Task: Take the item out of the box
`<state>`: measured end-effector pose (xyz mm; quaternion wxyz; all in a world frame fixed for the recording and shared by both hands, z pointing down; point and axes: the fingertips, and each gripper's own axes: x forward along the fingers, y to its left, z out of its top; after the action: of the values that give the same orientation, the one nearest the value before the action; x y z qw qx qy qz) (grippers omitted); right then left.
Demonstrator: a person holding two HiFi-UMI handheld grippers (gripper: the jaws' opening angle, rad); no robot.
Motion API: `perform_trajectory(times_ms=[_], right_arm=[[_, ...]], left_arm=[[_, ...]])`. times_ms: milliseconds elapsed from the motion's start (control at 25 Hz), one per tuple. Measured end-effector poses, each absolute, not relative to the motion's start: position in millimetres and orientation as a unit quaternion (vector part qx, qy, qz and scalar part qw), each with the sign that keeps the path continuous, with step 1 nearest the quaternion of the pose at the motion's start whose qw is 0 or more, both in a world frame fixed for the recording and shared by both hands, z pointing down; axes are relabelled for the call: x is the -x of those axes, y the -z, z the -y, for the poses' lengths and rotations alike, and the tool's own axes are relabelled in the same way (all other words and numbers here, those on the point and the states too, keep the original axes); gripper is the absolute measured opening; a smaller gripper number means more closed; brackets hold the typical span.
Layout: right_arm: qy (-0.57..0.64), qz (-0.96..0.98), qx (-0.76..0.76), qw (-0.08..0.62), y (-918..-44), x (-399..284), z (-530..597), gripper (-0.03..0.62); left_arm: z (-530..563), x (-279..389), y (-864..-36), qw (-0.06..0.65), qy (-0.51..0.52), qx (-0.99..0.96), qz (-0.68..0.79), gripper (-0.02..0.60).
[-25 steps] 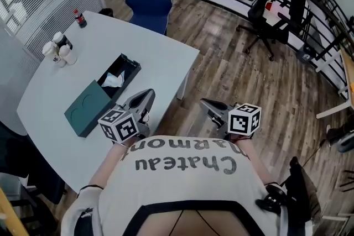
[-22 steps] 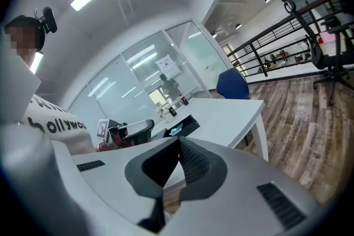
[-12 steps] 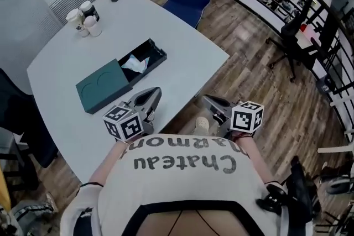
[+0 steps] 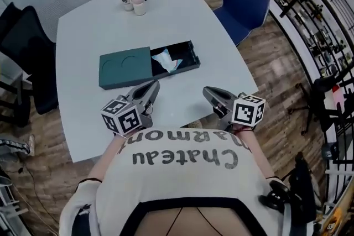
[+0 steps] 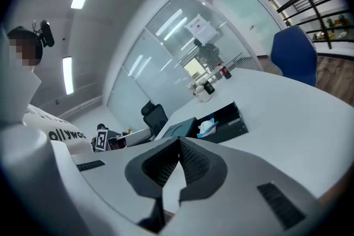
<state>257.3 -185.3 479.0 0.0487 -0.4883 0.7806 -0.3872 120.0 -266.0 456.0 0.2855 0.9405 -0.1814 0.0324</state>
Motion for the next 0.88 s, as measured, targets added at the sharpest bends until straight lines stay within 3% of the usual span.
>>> perform_trajectory(times_ms=[880], right_arm=[[0.361,-0.892,0.262,-0.069,-494,-246,357,-0.002]], left_arm=[[265,-40,-478,0.31,0.03,-0.799,0.514,-0.012]])
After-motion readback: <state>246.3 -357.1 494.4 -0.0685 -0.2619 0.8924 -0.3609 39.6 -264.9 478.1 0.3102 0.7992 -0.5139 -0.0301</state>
